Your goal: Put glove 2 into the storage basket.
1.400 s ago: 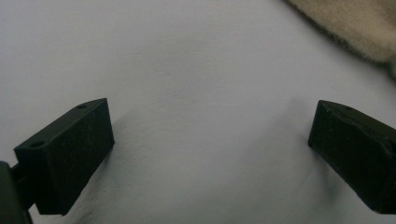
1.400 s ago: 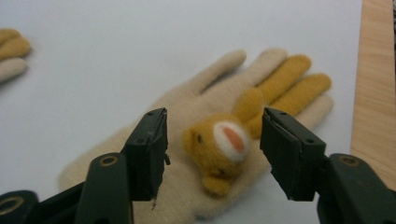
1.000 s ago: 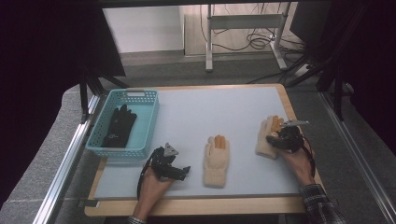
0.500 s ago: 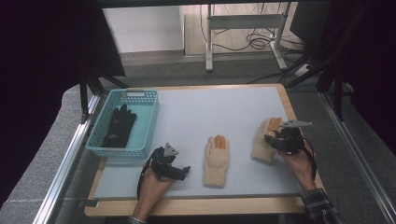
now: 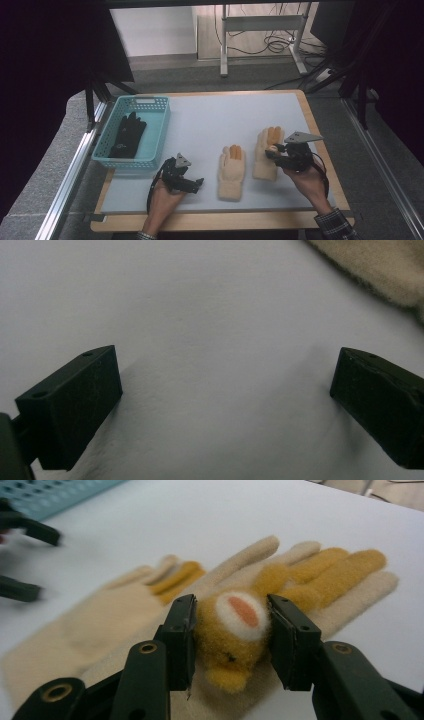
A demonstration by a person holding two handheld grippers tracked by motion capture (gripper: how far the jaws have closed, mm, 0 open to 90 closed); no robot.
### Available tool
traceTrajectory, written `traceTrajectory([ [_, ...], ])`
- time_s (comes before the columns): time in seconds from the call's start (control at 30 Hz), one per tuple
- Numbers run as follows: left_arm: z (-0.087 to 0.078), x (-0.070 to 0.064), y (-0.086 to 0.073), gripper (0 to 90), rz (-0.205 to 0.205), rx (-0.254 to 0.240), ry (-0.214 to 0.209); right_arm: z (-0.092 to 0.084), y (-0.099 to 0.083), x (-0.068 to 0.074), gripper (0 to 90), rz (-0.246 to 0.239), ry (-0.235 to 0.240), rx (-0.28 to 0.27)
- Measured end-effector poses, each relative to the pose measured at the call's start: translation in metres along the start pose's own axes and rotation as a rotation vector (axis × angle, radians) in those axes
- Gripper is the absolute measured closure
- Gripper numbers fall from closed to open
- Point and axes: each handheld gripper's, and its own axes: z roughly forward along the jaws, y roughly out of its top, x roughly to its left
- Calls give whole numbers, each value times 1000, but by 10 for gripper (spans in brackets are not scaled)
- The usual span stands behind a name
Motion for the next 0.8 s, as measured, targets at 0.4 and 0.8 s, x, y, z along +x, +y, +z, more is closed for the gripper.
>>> traceTrajectory([
  [0.4, 0, 0, 0, 4, 1, 1, 0, 22, 9, 65, 561, -29, 154, -4],
  [0.8, 0, 0, 0, 4, 2, 1, 0, 64, -6, 87, 555, -25, 137, 24],
])
